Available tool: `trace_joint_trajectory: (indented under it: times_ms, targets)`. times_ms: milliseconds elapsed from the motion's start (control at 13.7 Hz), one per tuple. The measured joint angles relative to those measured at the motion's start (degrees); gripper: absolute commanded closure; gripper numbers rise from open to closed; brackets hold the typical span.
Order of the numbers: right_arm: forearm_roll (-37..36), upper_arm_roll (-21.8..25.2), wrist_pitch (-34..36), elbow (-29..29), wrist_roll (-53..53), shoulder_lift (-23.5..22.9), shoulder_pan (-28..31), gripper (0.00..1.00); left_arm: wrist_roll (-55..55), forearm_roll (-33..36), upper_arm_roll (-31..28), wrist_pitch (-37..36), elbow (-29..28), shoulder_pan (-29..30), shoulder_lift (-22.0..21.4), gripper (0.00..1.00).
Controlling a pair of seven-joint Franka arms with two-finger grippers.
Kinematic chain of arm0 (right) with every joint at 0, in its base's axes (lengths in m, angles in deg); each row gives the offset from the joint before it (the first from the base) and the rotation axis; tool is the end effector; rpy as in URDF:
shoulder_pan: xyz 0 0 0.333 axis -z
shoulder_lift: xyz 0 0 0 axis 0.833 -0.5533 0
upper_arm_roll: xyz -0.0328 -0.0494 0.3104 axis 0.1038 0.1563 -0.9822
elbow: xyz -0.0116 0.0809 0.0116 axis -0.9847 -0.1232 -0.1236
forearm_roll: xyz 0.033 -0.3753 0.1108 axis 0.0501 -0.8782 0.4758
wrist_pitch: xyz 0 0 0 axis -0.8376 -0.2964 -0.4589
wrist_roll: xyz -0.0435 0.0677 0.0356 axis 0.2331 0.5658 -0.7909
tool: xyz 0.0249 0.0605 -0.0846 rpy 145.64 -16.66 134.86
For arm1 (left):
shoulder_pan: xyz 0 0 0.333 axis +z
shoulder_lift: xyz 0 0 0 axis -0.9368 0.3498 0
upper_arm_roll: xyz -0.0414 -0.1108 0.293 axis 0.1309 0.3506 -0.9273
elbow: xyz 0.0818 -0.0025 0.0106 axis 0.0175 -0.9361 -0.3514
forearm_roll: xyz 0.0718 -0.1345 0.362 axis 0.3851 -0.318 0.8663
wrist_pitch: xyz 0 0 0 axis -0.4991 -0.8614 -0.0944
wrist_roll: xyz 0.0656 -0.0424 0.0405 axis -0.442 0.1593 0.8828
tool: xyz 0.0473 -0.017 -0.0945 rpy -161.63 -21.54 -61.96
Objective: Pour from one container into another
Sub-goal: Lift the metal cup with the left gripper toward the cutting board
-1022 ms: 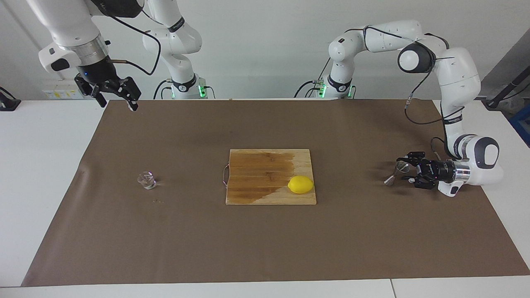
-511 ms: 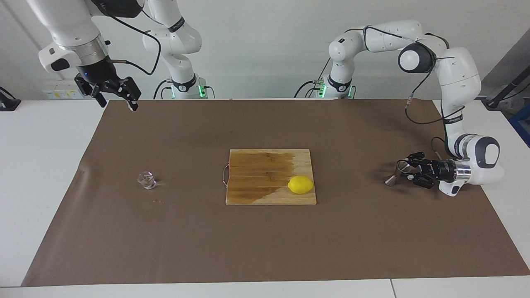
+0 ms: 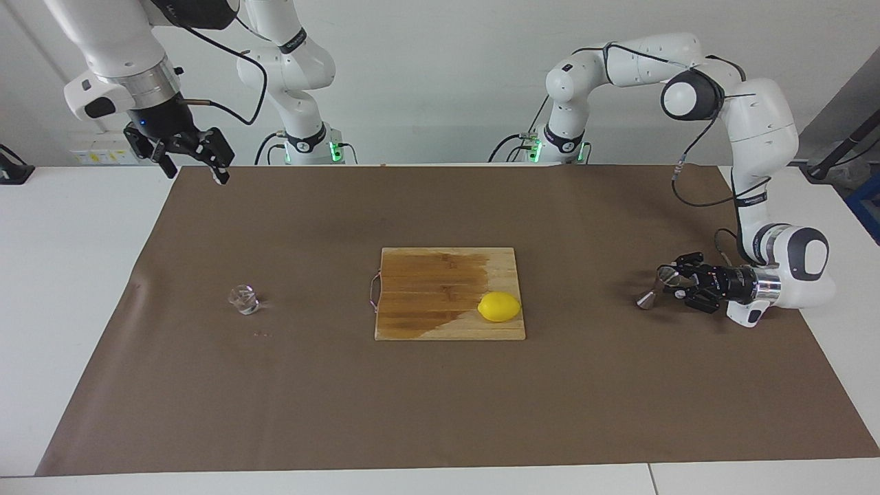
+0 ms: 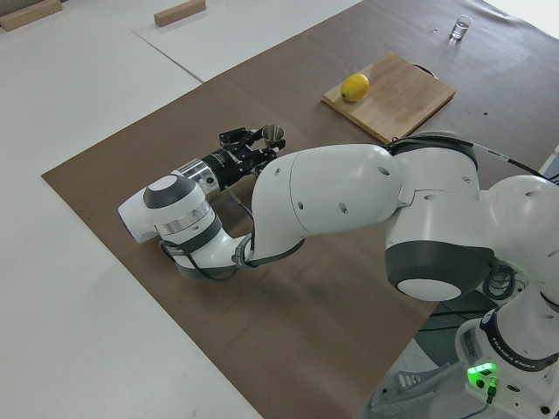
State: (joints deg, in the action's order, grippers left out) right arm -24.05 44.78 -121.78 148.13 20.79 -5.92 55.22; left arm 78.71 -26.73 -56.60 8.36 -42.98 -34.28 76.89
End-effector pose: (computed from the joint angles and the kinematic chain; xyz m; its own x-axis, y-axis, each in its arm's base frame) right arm 0.5290 -0.0244 0.6318 0.9856 -0.1675 0.0215 -0.1676 -0.9859 0.0039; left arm 0.6384 0.1773 0.2340 -0.0256 -0.0440 -0.9987 0.9859 -0.1666 -0.0179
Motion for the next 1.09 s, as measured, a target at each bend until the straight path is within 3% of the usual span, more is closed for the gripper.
trace_joint_trajectory:
  times_ms: [438, 803, 1095]
  targets:
    - [0.0, 0.0, 0.0, 0.0, 0.0, 0.0, 0.0, 0.0, 0.4, -3.3, 0.9, 0.0, -0.5, -6.0, -3.1, 0.64]
    - [0.0, 0.0, 0.0, 0.0, 0.0, 0.0, 0.0, 0.0, 0.8, -8.0, 0.5, 1.1, -7.5, -11.9, -11.0, 0.65]
    - [0.0, 0.0, 0.0, 0.0, 0.0, 0.0, 0.0, 0.0, 0.8, -12.6, -3.9, 3.5, -12.7, -19.7, -15.6, 0.63]
